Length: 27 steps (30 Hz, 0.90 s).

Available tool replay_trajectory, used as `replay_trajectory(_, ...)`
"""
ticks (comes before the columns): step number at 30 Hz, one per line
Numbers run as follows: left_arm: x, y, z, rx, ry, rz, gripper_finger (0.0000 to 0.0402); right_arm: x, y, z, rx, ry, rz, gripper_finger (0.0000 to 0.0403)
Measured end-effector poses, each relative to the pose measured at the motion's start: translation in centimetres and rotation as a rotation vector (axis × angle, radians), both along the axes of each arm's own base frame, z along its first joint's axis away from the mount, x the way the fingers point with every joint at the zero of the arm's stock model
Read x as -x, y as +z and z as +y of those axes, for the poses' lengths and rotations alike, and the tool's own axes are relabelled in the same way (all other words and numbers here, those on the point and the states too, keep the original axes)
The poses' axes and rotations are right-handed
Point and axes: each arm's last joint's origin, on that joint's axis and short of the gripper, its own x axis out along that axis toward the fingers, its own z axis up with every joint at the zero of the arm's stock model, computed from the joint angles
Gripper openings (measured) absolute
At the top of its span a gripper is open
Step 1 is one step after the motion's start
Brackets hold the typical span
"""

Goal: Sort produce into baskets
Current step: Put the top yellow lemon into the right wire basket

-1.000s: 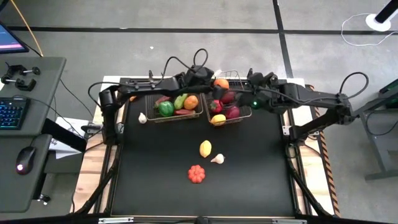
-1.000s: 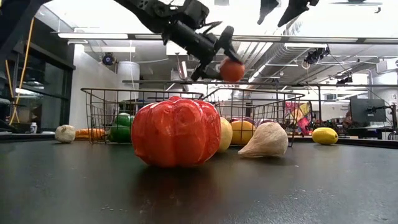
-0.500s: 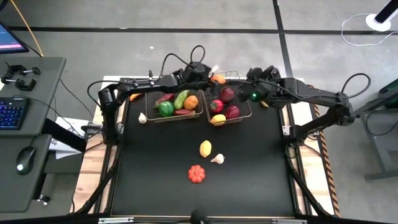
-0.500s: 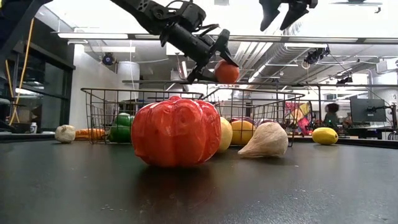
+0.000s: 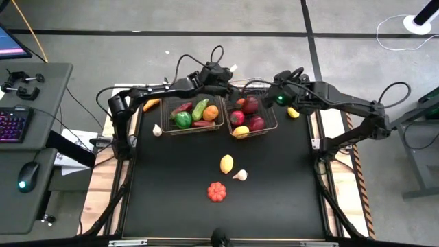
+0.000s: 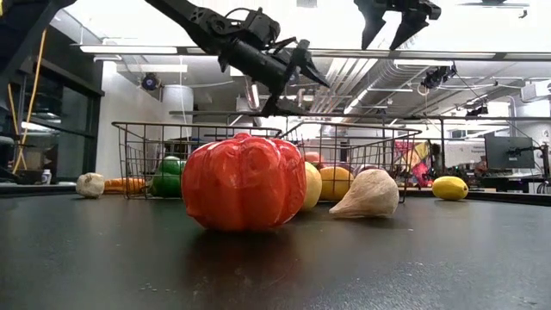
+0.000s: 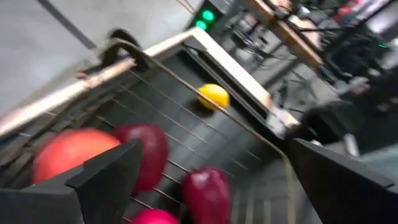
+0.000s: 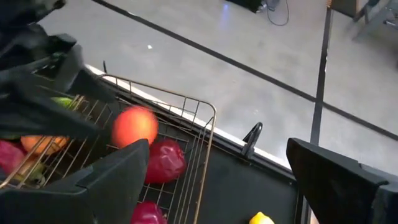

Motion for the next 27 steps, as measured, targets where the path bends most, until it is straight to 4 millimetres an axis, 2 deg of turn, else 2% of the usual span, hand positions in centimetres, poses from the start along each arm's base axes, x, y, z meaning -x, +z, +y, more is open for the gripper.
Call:
replay_trajectory(3, 1.0, 1.6, 0.3, 0.0, -0.06, -0.045, 0.0391, 0.1, 0.0, -0.3, -0.003, -0.018, -0.011, 0.0372)
replay_trajectory(7, 3.9, 6.1, 0.8, -0.151, -0.101, -0.126, 0.0391, 0.4, 0.0, -0.3, -0.02, -0.04, -0.021, 0.0372)
replay_trajectory(10, 6.4, 9.4, 0.5, -0.272, -0.104, -0.152, 0.0391, 0.7, 0.1, -0.7, 0.048, -0.11, -0.007, 0.0372)
replay_trajectory(12, 8.2, 11.3, 0.1, -0.333, -0.101, -0.16, 0.0391, 1.0, 0.0, -1.7, 0.058, -0.193, -0.033, 0.0372)
replay_trajectory(15, 10.5, 13.2, -0.6, -0.383, -0.096, -0.151, 0.0391, 1.9, -0.9, -4.2, -0.043, -0.315, -0.031, 0.0372)
replay_trajectory(17, 11.8, 14.0, -1.0, -0.394, -0.095, -0.122, 0.0391, 2.6, -2.1, -6.3, -0.13, -0.386, 0.013, 0.0372)
replay_trajectory(21, 13.6, 14.7, -2.1, -0.408, -0.114, -0.069, 0.0391, 3.6, -6.0, -10.0, -0.327, -0.448, 0.081, 0.0372)
replay_trajectory(24, 14.4, 14.9, -2.7, -0.429, -0.139, -0.03, 0.0391, 4.0, -9.2, -11.0, -0.451, -0.418, 0.101, 0.0372)
replay_trajectory(27, 14.7, 14.7, -2.9, -0.445, -0.163, 0.012, 0.0391, 4.6, -12.4, -10.8, -0.521, -0.397, 0.175, 0.0372)
